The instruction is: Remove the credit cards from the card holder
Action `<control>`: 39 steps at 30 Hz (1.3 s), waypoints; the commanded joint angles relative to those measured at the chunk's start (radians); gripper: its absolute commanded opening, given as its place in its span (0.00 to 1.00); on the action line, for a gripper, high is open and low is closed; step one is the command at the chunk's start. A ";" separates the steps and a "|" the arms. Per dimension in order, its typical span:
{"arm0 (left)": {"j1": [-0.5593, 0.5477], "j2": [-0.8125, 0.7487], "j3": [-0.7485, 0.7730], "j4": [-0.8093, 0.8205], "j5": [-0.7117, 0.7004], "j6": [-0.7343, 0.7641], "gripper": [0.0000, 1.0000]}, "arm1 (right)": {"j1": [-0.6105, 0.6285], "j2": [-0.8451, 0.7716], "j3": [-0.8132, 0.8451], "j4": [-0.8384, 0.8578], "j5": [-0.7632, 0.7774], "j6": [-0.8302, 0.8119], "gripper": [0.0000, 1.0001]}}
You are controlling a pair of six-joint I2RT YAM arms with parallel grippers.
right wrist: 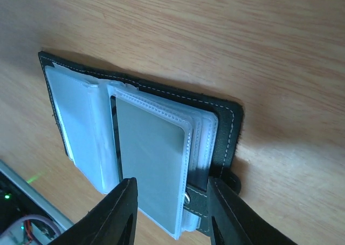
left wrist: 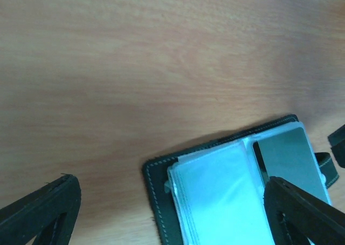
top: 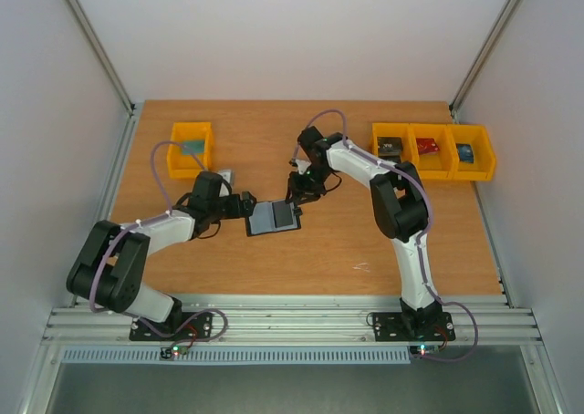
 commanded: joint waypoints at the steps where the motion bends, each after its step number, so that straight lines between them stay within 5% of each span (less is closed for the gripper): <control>1: -0.004 0.029 -0.041 0.130 0.083 -0.139 0.92 | 0.009 -0.002 -0.034 0.066 -0.071 0.033 0.33; 14: -0.005 0.123 -0.063 0.192 0.124 -0.185 0.91 | 0.021 0.065 -0.027 0.133 -0.268 0.046 0.31; 29: -0.004 0.114 -0.077 0.245 0.167 -0.180 0.88 | 0.004 -0.030 -0.026 -0.033 0.001 0.001 0.39; 39: -0.004 0.131 -0.080 0.314 0.248 -0.161 0.86 | 0.021 0.097 0.006 0.064 -0.221 0.044 0.39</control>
